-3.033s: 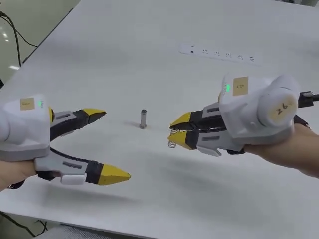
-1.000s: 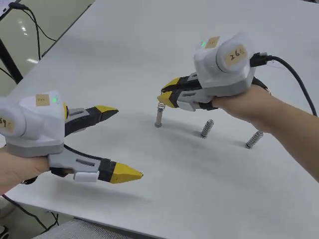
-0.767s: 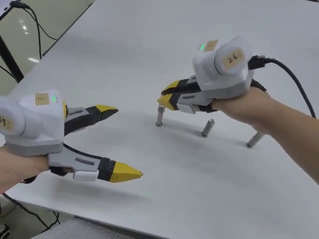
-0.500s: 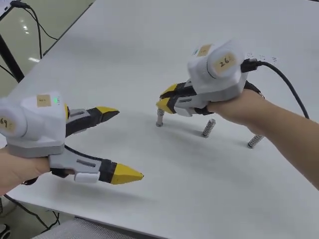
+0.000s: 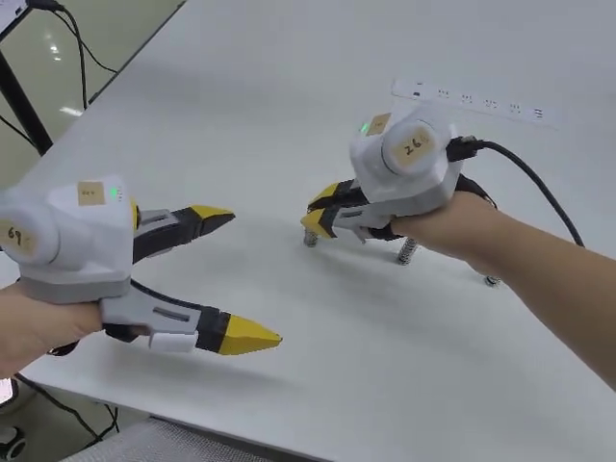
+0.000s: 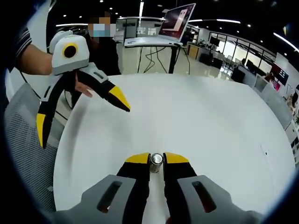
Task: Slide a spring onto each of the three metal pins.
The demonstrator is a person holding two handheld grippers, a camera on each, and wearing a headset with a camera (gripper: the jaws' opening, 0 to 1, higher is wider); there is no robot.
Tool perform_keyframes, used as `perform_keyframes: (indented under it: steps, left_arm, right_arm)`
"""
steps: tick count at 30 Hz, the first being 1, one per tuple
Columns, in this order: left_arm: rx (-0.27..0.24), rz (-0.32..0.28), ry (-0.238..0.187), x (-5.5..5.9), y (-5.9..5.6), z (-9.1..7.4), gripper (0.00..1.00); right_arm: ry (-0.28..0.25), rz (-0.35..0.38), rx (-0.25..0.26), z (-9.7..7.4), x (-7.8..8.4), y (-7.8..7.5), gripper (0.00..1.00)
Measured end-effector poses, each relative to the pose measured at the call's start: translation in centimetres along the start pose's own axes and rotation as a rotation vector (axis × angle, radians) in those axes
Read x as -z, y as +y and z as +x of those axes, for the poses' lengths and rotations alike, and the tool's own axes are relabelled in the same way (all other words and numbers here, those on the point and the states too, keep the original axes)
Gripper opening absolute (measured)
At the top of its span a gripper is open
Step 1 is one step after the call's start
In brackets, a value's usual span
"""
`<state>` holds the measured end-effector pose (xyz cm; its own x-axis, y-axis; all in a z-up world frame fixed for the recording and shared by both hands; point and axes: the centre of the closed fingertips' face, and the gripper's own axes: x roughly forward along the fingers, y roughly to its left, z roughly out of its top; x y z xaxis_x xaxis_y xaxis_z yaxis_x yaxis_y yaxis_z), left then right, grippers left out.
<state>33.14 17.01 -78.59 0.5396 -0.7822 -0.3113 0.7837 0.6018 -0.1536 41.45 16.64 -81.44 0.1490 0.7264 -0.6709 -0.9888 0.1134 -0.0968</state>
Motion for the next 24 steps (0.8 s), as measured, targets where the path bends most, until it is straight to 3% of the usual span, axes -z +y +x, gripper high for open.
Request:
perform_keyframes:
  steps: [11,16,24]
  left_arm:
    - [0.0,-0.012,-0.012,-0.1,0.0,0.5,0.95]
    - [0.003,-0.016,-0.01,-0.1,0.0,0.6,0.95]
    - [0.003,-0.014,-0.017,-0.9,0.2,0.5,0.96]
  right_arm:
    - [0.008,-0.011,-0.004,0.1,0.4,0.2,0.09]
    - [-0.002,0.004,0.001,-0.1,0.3,0.1,0.14]
    - [-0.059,0.032,0.026,-1.5,-0.8,-0.4,0.21]
